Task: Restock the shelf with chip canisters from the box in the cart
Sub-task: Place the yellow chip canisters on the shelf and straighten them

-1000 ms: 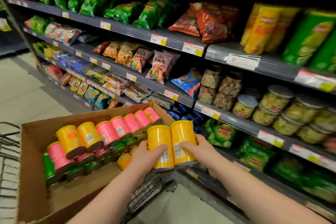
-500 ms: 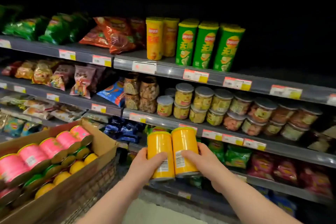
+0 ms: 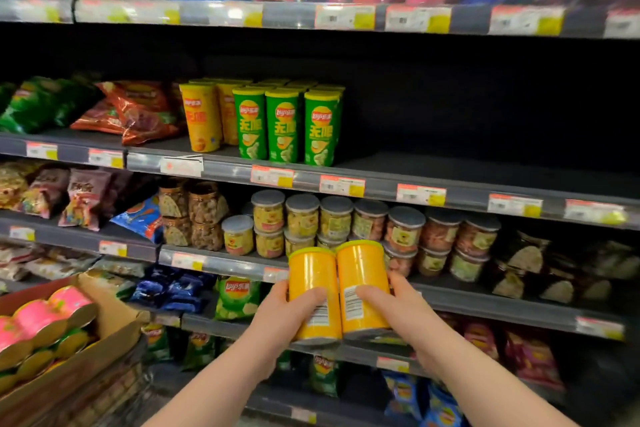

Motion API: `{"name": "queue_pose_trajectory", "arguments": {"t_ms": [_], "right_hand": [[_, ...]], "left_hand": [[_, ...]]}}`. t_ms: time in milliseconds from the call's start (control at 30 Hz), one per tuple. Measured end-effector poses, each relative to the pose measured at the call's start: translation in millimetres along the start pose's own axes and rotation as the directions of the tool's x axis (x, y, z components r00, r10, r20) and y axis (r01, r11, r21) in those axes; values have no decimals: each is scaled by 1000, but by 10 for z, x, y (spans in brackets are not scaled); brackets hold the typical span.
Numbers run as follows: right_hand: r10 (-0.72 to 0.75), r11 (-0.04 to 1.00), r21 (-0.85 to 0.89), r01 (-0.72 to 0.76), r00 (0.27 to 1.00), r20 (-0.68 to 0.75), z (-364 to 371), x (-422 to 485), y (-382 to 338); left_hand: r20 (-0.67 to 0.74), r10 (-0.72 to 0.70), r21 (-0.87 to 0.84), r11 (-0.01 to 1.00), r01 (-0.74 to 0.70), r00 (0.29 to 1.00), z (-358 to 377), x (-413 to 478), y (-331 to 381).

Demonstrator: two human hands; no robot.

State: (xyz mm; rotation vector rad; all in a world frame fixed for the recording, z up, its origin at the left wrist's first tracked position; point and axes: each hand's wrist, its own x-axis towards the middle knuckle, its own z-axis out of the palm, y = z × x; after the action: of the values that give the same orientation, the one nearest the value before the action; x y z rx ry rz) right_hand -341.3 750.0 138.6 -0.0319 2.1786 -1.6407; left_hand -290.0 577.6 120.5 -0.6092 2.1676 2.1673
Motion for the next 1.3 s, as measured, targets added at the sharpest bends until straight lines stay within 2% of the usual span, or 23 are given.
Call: {"name": "queue_pose_trajectory", "arguments": {"t_ms": [333,633,933,1167,1300], "right_hand": [[-77,995,63,82,994,-73,-528,158,-130],[-143,988,27,149,976,-167,-937,601,-484],[-278,960,-34,279,923,-266,-1033,1355,-1138],[-332,943,-78,325,889,-316,-1054,1994,-1414],[-372,928,-162,337,875,-310,-1124,2331,-1553]], "left_hand": [[67,72,46,996,-75,995,419,236,444],[196,147,-11,989,-148,970,648,824,846],[164,259,-24,966,-259,952,434,1448,1157],[150,278,-20,960,-278,949,410,1742,1214],[135,292,-39,957,-289,947,476,1799,1287]]}}
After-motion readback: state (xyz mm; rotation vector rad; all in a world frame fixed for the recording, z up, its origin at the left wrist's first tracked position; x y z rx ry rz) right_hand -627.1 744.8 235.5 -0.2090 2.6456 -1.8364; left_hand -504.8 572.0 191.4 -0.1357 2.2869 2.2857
